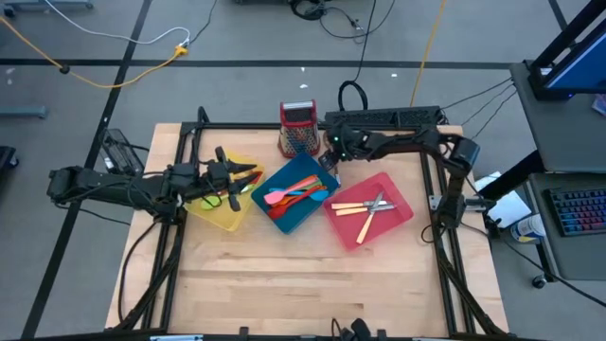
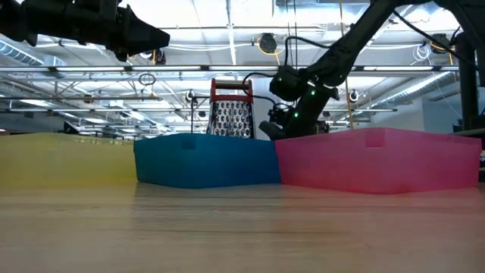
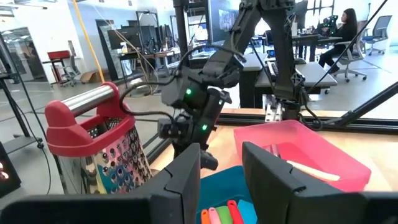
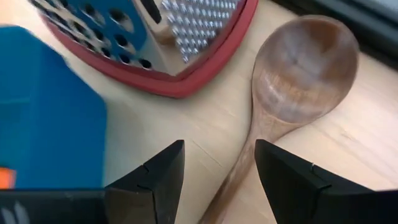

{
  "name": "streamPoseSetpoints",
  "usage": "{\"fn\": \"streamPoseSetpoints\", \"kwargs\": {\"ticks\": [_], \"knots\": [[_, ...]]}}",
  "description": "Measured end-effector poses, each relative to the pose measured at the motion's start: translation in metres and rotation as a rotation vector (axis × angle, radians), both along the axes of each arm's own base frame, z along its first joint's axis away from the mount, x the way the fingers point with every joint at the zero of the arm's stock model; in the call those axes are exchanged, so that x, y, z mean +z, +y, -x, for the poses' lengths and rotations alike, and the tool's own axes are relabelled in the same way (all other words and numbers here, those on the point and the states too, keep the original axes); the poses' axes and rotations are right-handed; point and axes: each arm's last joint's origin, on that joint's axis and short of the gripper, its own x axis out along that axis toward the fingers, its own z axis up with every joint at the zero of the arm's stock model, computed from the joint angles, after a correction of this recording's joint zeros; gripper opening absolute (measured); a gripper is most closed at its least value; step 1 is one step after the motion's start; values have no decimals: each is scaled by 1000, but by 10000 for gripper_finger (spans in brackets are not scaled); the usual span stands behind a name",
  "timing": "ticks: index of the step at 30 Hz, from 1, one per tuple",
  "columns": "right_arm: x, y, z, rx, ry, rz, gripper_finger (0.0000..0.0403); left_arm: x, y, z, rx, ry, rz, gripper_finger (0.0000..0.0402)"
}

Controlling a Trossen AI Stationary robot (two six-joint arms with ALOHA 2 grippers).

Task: Pick & Place Kitchen Items
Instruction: Put the brown serving spoon into the yellow bin

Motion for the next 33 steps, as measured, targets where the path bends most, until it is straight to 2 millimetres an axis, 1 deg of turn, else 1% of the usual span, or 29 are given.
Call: {"fn": "streamPoseSetpoints", "kwargs": {"ticks": [4, 11, 14, 21, 24, 27, 33], "knots": [[-11, -4, -2, -19, 2, -11, 188, -1, 0, 0, 0, 14, 0, 124], [-19, -6, -1, -45, 49, 12, 188, -5, 0, 0, 1, 52, 1, 124], [-18, -6, -1, -41, 49, 16, 187, -6, 0, 0, 1, 61, 2, 124], [-9, -6, 2, -25, 54, 45, 187, -8, 0, 0, 1, 81, 2, 124], [-8, -9, 4, -45, 45, 40, 187, -8, 0, 0, 1, 86, 4, 124], [-12, -13, 5, -64, 43, 29, 187, -10, 0, 0, 0, 99, 6, 124], [-12, -16, 8, -22, 78, 60, 187, -10, 0, 0, 1, 98, 26, 124]]}}
